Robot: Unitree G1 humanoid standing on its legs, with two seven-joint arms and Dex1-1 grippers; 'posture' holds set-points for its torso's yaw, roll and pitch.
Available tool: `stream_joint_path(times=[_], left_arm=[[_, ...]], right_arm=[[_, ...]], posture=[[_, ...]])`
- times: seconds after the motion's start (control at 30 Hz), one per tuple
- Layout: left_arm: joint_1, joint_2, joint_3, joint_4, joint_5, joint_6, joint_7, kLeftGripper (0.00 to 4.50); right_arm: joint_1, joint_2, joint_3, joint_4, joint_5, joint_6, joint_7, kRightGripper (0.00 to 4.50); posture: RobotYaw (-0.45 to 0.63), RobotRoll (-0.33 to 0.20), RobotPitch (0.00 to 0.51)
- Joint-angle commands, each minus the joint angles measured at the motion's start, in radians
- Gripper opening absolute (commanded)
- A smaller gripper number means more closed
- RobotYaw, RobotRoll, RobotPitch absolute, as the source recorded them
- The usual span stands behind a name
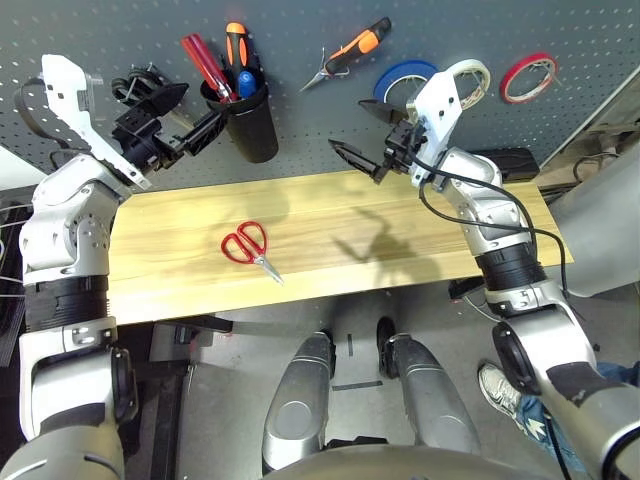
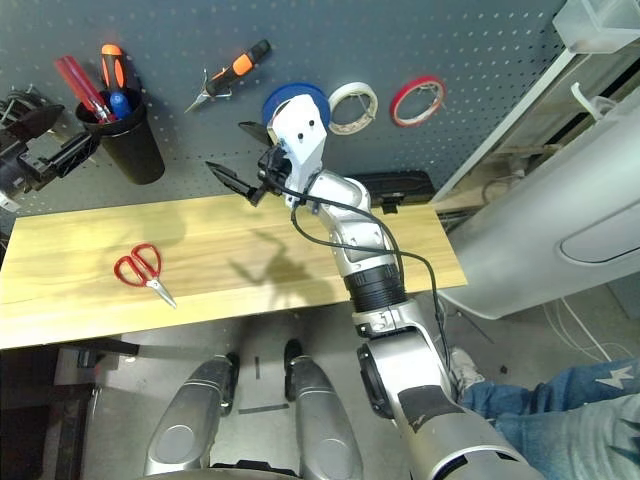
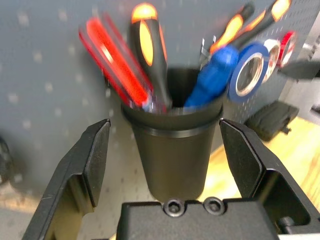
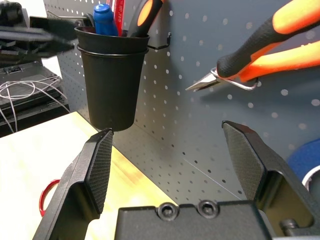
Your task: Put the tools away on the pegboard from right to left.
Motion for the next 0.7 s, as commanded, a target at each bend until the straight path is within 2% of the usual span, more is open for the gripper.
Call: stream_joint_path(times=[0.03,0.37,0.53,0.7], left_arm=[[0.071,0.006,-0.002,-0.006,0.012,0.046,-0.011,4.46],[0.208,0.002,-0.019,-0.029,0.017,0.13,-0.022,4.46],[0.27,-0.008,-0.067,-0.003,0.087,0.12,-0.005,4.46],[0.272,-0.015,-0.111,0.068,0.199,0.098,0.071,4.46]], right_arm=[[0.016,-0.003,0.002,0.003,-0.006,0.006,0.005,4.5],[0.038,-0.006,0.017,-0.003,-0.01,0.055,0.011,4.5],[0.044,0.001,0.022,0.002,-0.016,0.088,-0.001,4.5],[0.057,0.004,0.031,0.0,-0.024,0.103,-0.004,4.5]], posture=[[0.14,0.0,0.249],[0.13,0.0,0.266],[0.12,0.0,0.273],[0.12,0.0,0.278]])
